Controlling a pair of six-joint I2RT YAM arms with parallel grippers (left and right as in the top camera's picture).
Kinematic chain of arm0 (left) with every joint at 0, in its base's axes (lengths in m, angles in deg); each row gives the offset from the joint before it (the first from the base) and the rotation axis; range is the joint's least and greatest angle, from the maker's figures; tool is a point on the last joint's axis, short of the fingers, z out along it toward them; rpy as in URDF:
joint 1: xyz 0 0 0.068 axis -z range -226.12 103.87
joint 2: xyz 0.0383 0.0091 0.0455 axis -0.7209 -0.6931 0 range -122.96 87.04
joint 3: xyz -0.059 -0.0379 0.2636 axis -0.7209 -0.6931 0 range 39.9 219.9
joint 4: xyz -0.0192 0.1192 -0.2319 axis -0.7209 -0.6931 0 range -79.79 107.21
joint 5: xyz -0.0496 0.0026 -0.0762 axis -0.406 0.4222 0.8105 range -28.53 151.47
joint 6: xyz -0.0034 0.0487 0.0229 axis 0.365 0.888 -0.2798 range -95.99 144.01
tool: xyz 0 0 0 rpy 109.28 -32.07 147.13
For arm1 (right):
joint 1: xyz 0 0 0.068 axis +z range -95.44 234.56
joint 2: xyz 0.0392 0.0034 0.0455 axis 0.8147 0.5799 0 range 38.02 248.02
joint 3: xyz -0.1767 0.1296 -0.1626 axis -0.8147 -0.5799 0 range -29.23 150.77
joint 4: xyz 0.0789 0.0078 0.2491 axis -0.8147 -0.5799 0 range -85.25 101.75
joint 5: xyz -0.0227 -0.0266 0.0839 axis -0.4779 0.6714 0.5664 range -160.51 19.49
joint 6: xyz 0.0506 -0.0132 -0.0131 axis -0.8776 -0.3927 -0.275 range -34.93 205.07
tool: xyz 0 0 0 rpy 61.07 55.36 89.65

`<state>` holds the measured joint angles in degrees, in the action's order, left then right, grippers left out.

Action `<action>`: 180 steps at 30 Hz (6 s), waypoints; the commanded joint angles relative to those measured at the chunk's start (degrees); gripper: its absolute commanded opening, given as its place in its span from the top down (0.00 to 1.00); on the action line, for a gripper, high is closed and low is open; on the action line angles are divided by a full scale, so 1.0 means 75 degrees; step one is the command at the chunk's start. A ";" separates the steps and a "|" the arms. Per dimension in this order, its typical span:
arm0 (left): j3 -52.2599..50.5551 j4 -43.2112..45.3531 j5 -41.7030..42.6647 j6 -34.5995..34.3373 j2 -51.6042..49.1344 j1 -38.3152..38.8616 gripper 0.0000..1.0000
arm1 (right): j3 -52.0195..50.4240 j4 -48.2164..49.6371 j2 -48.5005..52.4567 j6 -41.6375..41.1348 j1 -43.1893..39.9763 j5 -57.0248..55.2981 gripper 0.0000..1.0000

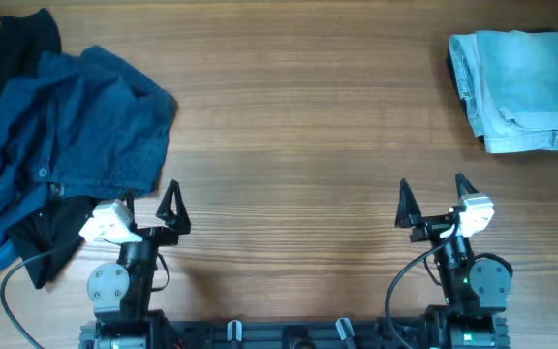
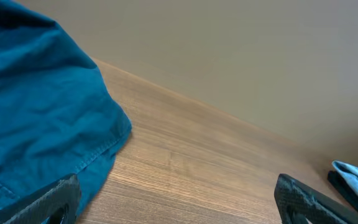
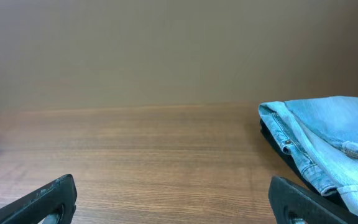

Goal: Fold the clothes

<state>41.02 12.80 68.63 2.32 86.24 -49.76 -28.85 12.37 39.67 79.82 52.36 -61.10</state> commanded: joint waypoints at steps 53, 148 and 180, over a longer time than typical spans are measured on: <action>-0.0070 0.0017 -0.0020 0.0152 0.0055 0.0050 0.00 | -0.0012 0.0020 -0.0035 0.0067 0.0032 0.0128 0.00; 0.8993 -0.6172 -0.0160 0.2305 -1.3720 -0.2127 0.22 | 1.0010 -0.4908 1.2846 -0.1209 0.2387 0.1317 0.08; 1.0453 -0.6639 -0.0102 0.1603 -1.3735 -0.0743 0.96 | 1.0465 -0.4843 1.2831 -0.1125 0.1475 0.1355 0.10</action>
<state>118.18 -37.64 66.49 14.27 -17.99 -55.82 48.44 -23.91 137.04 70.44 63.51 -51.26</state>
